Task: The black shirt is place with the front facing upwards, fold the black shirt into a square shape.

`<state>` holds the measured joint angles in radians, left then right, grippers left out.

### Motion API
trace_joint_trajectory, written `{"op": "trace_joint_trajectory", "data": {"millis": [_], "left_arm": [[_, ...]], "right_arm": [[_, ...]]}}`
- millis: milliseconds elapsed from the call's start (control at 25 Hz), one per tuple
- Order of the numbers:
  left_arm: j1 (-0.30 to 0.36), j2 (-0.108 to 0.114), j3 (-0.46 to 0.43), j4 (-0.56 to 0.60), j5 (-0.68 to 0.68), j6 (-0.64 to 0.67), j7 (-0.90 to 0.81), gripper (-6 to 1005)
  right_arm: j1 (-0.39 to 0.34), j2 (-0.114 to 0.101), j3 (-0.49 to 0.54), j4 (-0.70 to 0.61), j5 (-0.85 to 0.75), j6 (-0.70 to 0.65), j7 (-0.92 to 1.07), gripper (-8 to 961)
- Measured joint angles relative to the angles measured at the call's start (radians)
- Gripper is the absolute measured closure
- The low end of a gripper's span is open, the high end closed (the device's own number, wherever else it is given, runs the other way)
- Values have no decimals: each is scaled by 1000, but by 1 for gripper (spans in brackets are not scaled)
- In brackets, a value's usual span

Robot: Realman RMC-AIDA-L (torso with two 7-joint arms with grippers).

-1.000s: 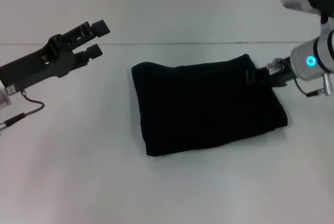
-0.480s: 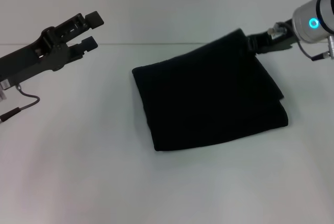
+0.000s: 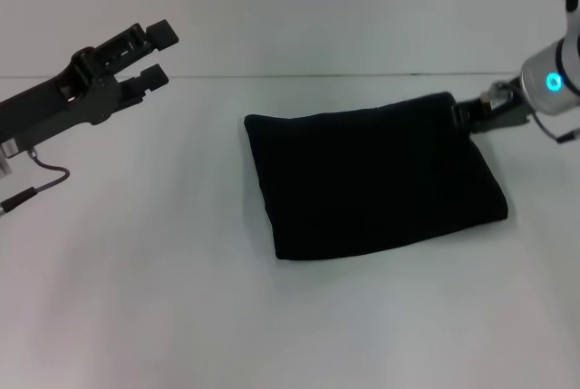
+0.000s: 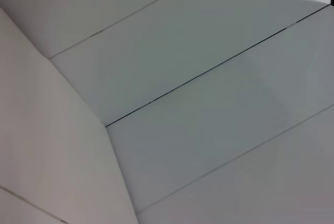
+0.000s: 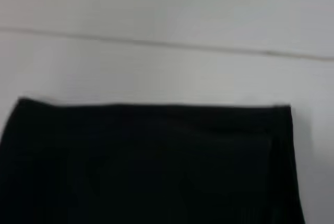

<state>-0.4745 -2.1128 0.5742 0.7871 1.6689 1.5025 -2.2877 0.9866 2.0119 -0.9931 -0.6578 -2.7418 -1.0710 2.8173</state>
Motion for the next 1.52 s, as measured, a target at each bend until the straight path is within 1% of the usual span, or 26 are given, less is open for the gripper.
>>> {"op": "trace_joint_trajectory", "data": {"millis": [160,480,600,760,920,1000,1120,1200,1240,1280,1440,1520], "left_arm": [[0,-1,-5,-6,0,-3,0,52],[0,-2,-5,-14,0,-4,2,52],[1,-3,-5,-14,0,-4,2,51],[0,-2,-8,-14,0,2,2,52],[-1,-1,-11,-14,0,3,2,51],[-2,0,-16,-13,0,4,2,51],[-3,1,-19,-9,-1,3,2,51],[-3,2,-20,-11,-1,2,3,51],[-3,3,-21,-12,-1,-1,4,51],[-3,3,-21,-13,-1,-2,6,51],[-4,4,-21,-14,-2,-3,8,52],[-5,4,-21,-14,-2,-4,8,52]], "right_arm": [[6,-3,0,52,-30,24,1,853],[-5,-1,0,58,-47,53,2,792],[-8,3,6,42,-56,66,13,731],[-25,5,9,-21,-71,66,44,650],[-49,-5,34,-83,-103,86,95,569],[-59,-8,73,-117,-68,62,85,545],[-78,-7,100,-137,75,14,0,509],[-82,-7,99,-105,162,8,-56,498],[-78,-2,95,-55,192,43,-83,499],[-78,-2,95,-55,192,43,-83,501],[-63,12,65,57,186,207,-90,504],[-50,13,41,127,157,287,-82,505]]}}
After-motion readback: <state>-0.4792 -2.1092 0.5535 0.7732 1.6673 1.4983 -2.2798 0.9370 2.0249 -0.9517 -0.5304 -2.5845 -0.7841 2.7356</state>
